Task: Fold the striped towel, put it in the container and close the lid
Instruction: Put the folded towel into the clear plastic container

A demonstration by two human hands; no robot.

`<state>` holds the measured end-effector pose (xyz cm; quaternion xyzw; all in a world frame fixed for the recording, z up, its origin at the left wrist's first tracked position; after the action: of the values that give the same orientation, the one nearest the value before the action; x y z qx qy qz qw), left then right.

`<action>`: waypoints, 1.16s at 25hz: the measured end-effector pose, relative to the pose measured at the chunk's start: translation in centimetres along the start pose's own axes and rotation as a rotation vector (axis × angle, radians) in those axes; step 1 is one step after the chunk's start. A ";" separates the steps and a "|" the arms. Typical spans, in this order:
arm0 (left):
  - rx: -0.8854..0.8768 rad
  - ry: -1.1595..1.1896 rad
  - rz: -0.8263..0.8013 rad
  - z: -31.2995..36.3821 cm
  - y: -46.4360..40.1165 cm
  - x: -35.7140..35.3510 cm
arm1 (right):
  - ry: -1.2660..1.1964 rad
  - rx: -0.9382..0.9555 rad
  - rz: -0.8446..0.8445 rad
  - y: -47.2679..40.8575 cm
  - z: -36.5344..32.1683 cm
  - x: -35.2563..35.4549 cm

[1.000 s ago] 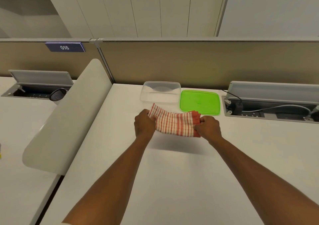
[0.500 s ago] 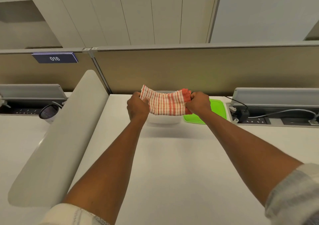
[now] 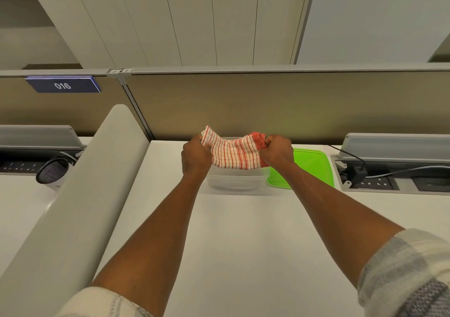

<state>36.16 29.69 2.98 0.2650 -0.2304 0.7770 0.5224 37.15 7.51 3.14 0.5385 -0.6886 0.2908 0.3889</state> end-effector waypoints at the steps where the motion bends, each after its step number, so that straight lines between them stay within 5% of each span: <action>1: -0.023 -0.049 -0.004 -0.2 -0.1 -0.4 | 0.010 0.005 0.015 -0.3 0.2 -0.4; 7: -0.111 -0.341 -0.017 -1.2 -0.9 -1.5 | 0.098 0.051 0.033 -1.2 0.5 -2.2; 15: -0.020 -0.404 -0.139 -2.4 -1.6 -2.5 | 0.284 -0.008 -0.035 -1.2 1.1 -4.0; 29: -0.092 -0.536 -0.136 -2.6 -0.2 -2.5 | 0.151 0.073 0.026 0.0 1.9 -4.1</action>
<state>36.67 29.68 -0.59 0.4521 -0.3769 0.6310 0.5053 37.25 8.06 -1.38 0.5198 -0.6532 0.3606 0.4161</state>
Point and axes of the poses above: each hand's wrist, its own y-axis away from the middle knuckle, its own x-axis out of the back of the hand, z = x × y, the point moved 2 cm from there along -y, towards the middle knuckle, and after that the axes turned 7 degrees about y, right-handed, at the moved point
